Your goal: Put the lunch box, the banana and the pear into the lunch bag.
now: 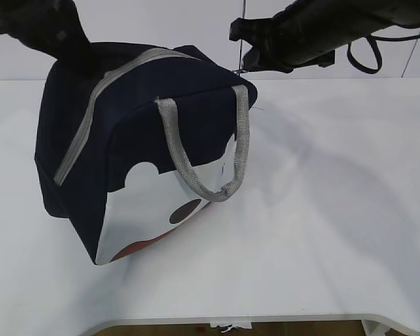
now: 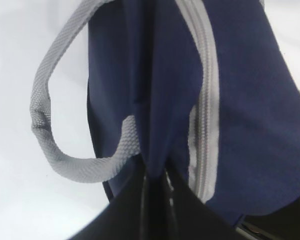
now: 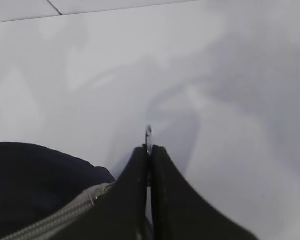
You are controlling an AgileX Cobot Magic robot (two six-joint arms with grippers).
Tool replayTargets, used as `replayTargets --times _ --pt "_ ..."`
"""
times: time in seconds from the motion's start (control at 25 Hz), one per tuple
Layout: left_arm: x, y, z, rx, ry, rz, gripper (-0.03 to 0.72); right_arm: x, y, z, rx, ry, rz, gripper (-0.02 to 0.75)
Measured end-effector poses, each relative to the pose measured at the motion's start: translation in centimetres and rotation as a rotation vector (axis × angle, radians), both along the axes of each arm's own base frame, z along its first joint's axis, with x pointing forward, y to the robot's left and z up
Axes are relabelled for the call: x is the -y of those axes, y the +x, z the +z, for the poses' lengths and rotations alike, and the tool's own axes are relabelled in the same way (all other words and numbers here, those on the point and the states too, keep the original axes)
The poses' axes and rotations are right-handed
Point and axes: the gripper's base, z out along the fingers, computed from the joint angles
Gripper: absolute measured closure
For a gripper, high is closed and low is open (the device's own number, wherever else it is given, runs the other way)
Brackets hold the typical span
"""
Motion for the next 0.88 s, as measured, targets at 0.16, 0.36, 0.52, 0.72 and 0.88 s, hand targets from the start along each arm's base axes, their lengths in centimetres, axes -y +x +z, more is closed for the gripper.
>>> replayTargets --times 0.16,0.36,0.52,0.72,0.88 --pt "0.0 -0.1 0.0 -0.019 -0.01 0.031 0.688 0.0 -0.1 0.1 -0.008 0.014 -0.003 0.737" --pt "-0.1 -0.2 0.1 -0.046 -0.022 0.079 0.55 0.2 -0.2 0.3 -0.016 0.014 0.0 0.737" --pt "-0.2 -0.3 0.2 -0.053 -0.028 0.106 0.333 0.1 -0.2 0.3 -0.014 0.029 0.009 0.737" --pt "-0.1 0.0 0.5 -0.028 -0.053 0.124 0.28 -0.2 -0.2 0.5 -0.01 0.061 0.031 0.737" --pt "0.3 0.6 3.1 0.1 -0.149 0.138 0.276 -0.4 -0.3 0.7 0.0 0.087 0.053 0.737"
